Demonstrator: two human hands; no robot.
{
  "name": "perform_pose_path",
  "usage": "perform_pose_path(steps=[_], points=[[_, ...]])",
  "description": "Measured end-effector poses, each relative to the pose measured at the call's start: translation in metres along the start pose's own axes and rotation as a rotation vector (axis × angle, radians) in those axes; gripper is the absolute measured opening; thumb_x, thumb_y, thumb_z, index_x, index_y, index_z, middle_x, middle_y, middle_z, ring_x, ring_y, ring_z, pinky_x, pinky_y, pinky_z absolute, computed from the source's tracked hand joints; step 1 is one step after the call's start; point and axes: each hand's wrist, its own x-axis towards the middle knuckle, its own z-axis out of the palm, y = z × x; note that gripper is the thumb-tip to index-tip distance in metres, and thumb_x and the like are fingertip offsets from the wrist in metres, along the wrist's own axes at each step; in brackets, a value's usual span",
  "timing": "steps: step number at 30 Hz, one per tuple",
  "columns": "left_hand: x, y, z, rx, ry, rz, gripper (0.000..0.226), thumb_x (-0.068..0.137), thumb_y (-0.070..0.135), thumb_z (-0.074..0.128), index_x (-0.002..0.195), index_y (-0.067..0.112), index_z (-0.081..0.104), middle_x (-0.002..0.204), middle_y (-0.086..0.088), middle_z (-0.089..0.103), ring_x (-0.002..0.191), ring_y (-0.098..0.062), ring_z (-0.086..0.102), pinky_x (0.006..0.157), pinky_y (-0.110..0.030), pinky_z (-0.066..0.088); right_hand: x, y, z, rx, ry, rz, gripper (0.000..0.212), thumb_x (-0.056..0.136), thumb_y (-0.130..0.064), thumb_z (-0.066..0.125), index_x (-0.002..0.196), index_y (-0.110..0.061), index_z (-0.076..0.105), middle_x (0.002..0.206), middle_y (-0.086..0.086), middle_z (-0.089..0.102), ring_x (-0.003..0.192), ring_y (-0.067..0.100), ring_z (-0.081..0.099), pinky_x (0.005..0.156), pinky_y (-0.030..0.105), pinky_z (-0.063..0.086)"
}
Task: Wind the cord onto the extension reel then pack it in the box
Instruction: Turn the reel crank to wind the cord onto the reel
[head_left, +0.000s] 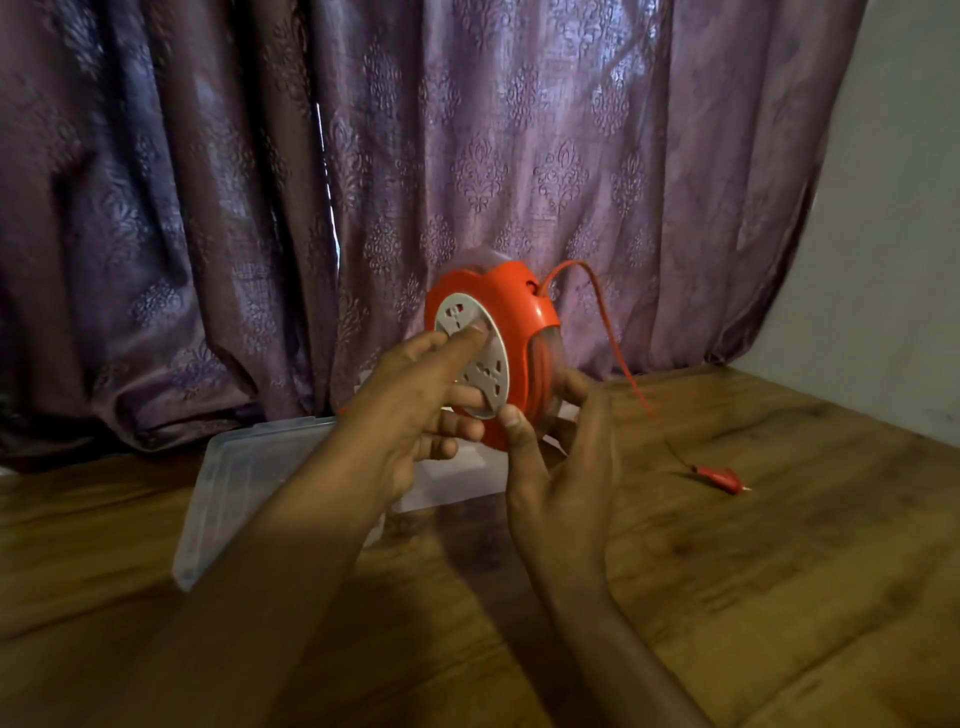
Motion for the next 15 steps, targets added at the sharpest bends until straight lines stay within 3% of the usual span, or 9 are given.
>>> perform_pose_path(steps=[2, 4, 9, 11, 13, 15], points=[[0.003, -0.004, -0.001, -0.005, 0.007, 0.008, 0.028, 0.084, 0.051, 0.061, 0.095, 0.026, 0.063, 0.063, 0.000, 0.070, 0.036, -0.010, 0.053, 0.035, -0.015, 0.036, -0.002, 0.000, 0.000, -0.017, -0.017, -0.006, 0.033, 0.091, -0.026, 0.067, 0.121, -0.017, 0.056, 0.113, 0.005, 0.065, 0.101, 0.019, 0.067, 0.081, 0.036, 0.060], [0.005, -0.007, -0.001, -0.007, 0.021, 0.011, 0.028, 0.083, 0.050, 0.063, 0.096, 0.025, 0.063, 0.061, 0.001, 0.070, 0.037, -0.010, 0.055, 0.035, -0.017, 0.038, -0.003, 0.000, 0.000, -0.021, -0.015, -0.008, 0.033, 0.091, -0.026, 0.067, 0.122, -0.018, 0.057, 0.114, 0.003, 0.065, 0.101, 0.018, 0.066, 0.081, 0.035, 0.059], [0.009, -0.012, 0.002, 0.209, 0.075, 0.149, 0.046, 0.082, 0.035, 0.068, 0.124, 0.033, 0.052, 0.076, -0.004, 0.072, 0.043, -0.015, 0.062, 0.041, -0.023, 0.045, -0.004, 0.003, 0.001, 0.001, -0.020, 0.031, 0.029, 0.092, -0.025, 0.068, 0.118, -0.020, 0.057, 0.109, 0.001, 0.065, 0.093, 0.020, 0.070, 0.075, 0.039, 0.061], [0.010, -0.015, 0.002, 0.433, 0.099, 0.301, 0.056, 0.080, 0.039, 0.069, 0.132, 0.039, 0.047, 0.089, -0.008, 0.073, 0.060, -0.024, 0.070, 0.058, -0.033, 0.055, -0.002, 0.006, 0.000, 0.015, -0.010, 0.047, 0.031, 0.091, -0.026, 0.068, 0.119, -0.016, 0.058, 0.110, 0.002, 0.066, 0.093, 0.017, 0.070, 0.077, 0.040, 0.061], [0.009, -0.016, 0.000, 0.671, 0.141, 0.436, 0.063, 0.079, 0.046, 0.067, 0.136, 0.044, 0.041, 0.091, -0.006, 0.071, 0.083, -0.031, 0.069, 0.080, -0.040, 0.055, -0.001, 0.007, -0.001, 0.031, 0.007, 0.065, 0.033, 0.091, -0.028, 0.067, 0.120, -0.015, 0.057, 0.111, 0.000, 0.066, 0.096, 0.014, 0.070, 0.077, 0.039, 0.062], [0.005, -0.015, -0.001, 0.860, 0.201, 0.568, 0.065, 0.080, 0.049, 0.064, 0.139, 0.045, 0.036, 0.098, -0.008, 0.070, 0.096, -0.034, 0.065, 0.086, -0.041, 0.051, 0.001, 0.006, 0.000, 0.060, 0.028, 0.082, 0.034, 0.091, -0.031, 0.068, 0.120, -0.017, 0.057, 0.109, -0.011, 0.066, 0.097, 0.012, 0.071, 0.074, 0.033, 0.062]])
